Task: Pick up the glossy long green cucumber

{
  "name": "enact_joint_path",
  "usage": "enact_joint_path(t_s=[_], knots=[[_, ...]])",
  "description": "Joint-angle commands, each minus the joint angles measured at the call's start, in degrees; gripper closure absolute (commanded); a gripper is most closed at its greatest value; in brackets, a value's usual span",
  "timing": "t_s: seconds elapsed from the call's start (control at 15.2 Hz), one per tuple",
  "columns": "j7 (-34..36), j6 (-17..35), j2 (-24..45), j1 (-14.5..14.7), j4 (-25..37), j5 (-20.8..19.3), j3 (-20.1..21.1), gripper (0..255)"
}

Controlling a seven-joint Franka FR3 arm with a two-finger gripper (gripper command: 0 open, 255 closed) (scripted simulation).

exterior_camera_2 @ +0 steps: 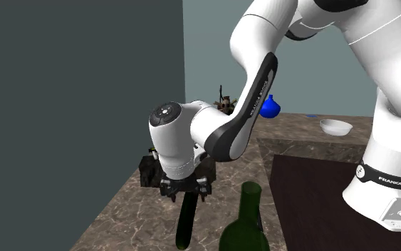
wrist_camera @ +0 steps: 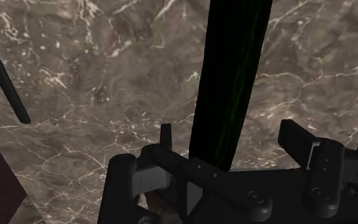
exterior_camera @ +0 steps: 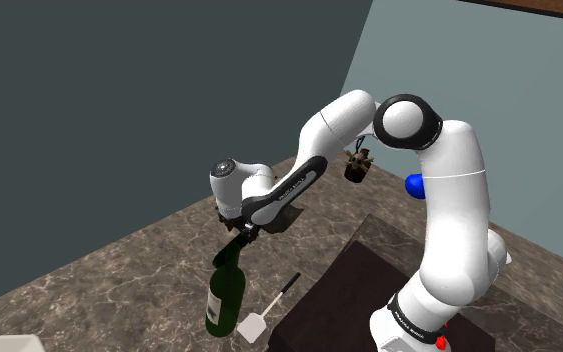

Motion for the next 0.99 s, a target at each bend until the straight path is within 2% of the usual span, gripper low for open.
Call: enact_joint_path(t_s=[0.0, 0.46, 0.53, 0.92], knots=[[1.3, 0.4, 1.7, 0.7, 1.0, -0.8, -0.9, 0], [3.1, 2.1, 5.4, 2.2, 2.6, -3.2, -2.9, 0], [3.1, 2.0, 5.4, 2.2, 2.6, -3.2, -2.9, 255], [3.1, 2.0, 5.4, 2.2, 2.6, -3.2, -2.9, 255]])
